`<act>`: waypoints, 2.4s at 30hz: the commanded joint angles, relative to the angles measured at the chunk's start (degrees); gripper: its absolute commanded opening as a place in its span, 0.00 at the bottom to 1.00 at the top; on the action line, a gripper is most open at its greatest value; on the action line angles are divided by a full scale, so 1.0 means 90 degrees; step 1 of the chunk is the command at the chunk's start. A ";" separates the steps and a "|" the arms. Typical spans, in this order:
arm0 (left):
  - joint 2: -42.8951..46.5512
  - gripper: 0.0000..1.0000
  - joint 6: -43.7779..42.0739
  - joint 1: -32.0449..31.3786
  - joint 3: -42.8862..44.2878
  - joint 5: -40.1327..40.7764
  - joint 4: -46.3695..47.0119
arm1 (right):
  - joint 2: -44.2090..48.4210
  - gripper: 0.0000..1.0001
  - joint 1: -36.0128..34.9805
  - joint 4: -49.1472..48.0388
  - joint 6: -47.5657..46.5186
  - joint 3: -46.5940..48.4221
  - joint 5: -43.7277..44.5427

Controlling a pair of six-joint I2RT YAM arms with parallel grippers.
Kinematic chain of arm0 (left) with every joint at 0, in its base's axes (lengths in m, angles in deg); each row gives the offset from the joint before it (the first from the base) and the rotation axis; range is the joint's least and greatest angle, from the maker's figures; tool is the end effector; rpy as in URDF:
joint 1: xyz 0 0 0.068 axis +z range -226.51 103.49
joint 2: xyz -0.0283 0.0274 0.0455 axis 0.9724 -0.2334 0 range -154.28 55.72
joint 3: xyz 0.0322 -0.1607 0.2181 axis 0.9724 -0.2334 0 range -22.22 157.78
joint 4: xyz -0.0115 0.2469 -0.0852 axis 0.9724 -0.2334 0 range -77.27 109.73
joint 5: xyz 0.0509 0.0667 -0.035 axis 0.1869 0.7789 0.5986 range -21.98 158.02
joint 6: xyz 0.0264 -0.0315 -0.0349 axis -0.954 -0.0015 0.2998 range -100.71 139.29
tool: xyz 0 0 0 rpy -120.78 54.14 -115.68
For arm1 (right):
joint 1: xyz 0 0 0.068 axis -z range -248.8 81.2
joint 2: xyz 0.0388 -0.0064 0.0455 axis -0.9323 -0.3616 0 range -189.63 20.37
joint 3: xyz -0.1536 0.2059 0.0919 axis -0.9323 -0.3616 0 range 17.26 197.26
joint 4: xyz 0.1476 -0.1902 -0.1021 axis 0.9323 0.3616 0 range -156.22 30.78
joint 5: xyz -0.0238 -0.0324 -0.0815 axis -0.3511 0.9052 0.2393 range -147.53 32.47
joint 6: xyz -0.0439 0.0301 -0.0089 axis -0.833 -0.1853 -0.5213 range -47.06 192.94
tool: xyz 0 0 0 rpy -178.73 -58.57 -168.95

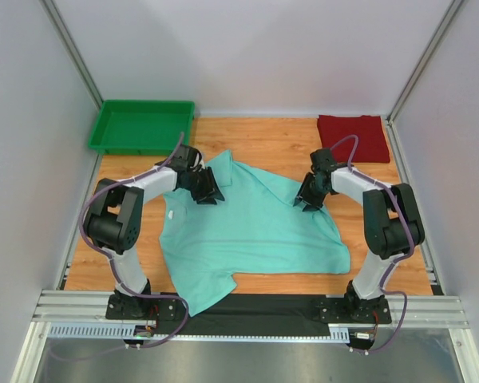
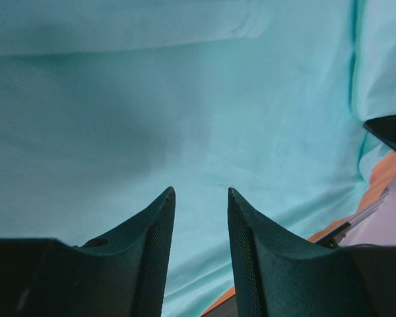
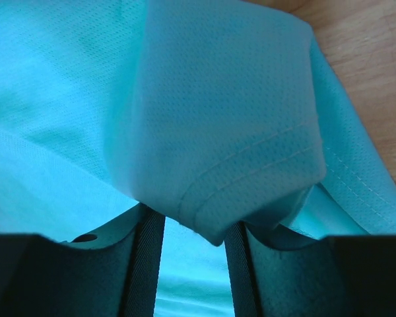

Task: Fold and stack the t-shirts
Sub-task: Flatten the tshirt out

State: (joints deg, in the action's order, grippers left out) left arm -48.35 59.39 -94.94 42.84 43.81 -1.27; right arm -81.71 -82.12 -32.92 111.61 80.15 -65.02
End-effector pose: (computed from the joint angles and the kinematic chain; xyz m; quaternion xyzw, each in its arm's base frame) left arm 0.3421 -0.1295 0.1698 -0.1242 0.9378 -0.3004 0.1217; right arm 0.3258 0.0820 0.1591 0.2067 0.9644 0.1247 0.1083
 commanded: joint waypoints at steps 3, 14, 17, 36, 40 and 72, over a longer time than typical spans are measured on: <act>0.0137 0.45 0.0212 -0.0227 -0.0654 0.0111 0.0008 | -0.0366 0.40 0.0006 -0.0087 0.0341 0.0463 0.0451; 0.0333 0.46 -0.0119 -0.0266 -0.0578 0.0414 -0.0402 | -0.0610 0.16 0.0006 0.0225 0.0410 0.0804 0.0636; 0.0343 0.45 -0.0236 -0.0276 -0.0617 0.0511 -0.0529 | -0.0523 0.08 0.0006 0.0479 0.0341 0.1000 0.0705; 0.0626 0.46 -0.0646 -0.0305 -0.0900 0.0590 -0.0704 | -0.0502 0.40 -0.0248 0.0812 0.0010 0.1372 0.0920; 0.0655 0.46 -0.0637 -0.0305 -0.0891 0.0561 -0.0714 | -0.0718 0.40 -0.0268 0.0637 -0.0069 0.1303 0.0744; 0.2176 0.60 -0.0773 -0.0393 -0.1038 0.0765 -0.1446 | -0.1209 0.47 0.0572 0.1280 -0.0712 0.4420 0.0674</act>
State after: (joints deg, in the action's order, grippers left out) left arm -35.04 53.84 -98.29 31.96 49.45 -11.36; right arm -97.80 -75.22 -26.28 112.55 120.26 -61.78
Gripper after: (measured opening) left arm 0.592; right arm 0.456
